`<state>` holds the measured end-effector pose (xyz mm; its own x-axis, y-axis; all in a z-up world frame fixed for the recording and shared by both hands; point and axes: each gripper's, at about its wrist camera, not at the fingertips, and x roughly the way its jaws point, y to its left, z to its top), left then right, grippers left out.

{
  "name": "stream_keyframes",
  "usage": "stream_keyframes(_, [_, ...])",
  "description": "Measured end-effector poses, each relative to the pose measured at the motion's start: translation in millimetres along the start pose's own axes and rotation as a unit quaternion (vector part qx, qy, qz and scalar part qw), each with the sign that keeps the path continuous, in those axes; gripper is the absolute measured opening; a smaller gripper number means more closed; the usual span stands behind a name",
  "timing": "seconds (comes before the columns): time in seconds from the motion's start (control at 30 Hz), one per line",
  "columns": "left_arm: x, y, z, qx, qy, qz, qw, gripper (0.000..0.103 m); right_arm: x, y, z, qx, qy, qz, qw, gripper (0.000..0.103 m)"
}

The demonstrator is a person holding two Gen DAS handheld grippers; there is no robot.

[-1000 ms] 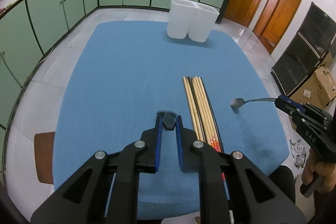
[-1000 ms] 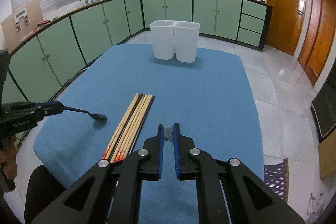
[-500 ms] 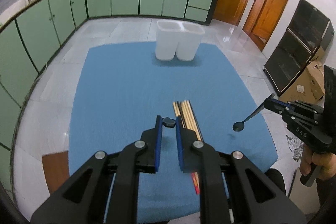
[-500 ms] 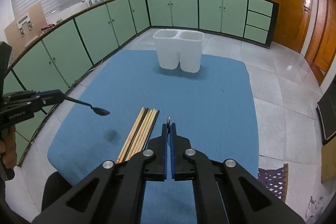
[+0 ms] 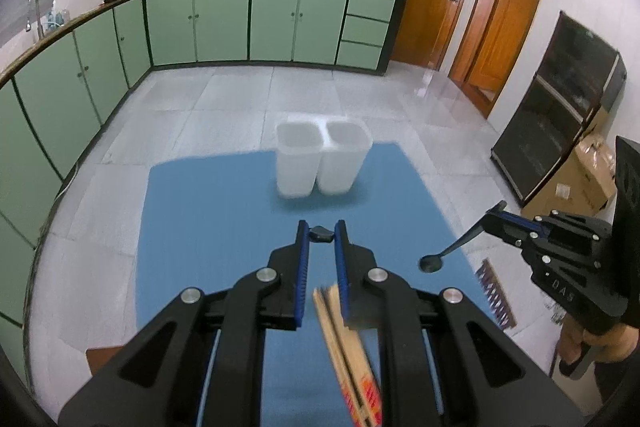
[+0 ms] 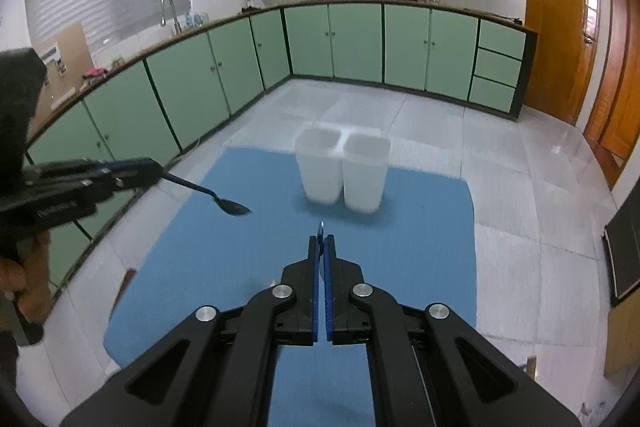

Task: Organize utensils
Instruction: 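Carry the black spoon with the left tool into the white holder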

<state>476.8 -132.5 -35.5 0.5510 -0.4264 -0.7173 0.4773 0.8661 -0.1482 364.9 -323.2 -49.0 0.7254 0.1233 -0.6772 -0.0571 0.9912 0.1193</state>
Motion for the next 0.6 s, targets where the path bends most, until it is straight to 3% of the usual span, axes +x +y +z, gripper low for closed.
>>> stream_keyframes(0.33, [72.8,12.5,98.6,-0.018,-0.012,0.015,0.9996,0.012,51.7,-36.9,125.4,0.036,-0.041,-0.004,0.998,0.002])
stream_keyframes(0.47, [122.6,21.1,111.7,-0.021,0.012,0.019,0.9995,0.012,96.5,-51.9,142.2,0.055,-0.031,-0.003,0.998,0.002])
stream_keyframes(0.6, [163.6,33.4,103.5,-0.031,0.04,0.014,0.9986,0.012,141.6,-67.2,136.9,0.058,-0.007,-0.015,0.998,0.002])
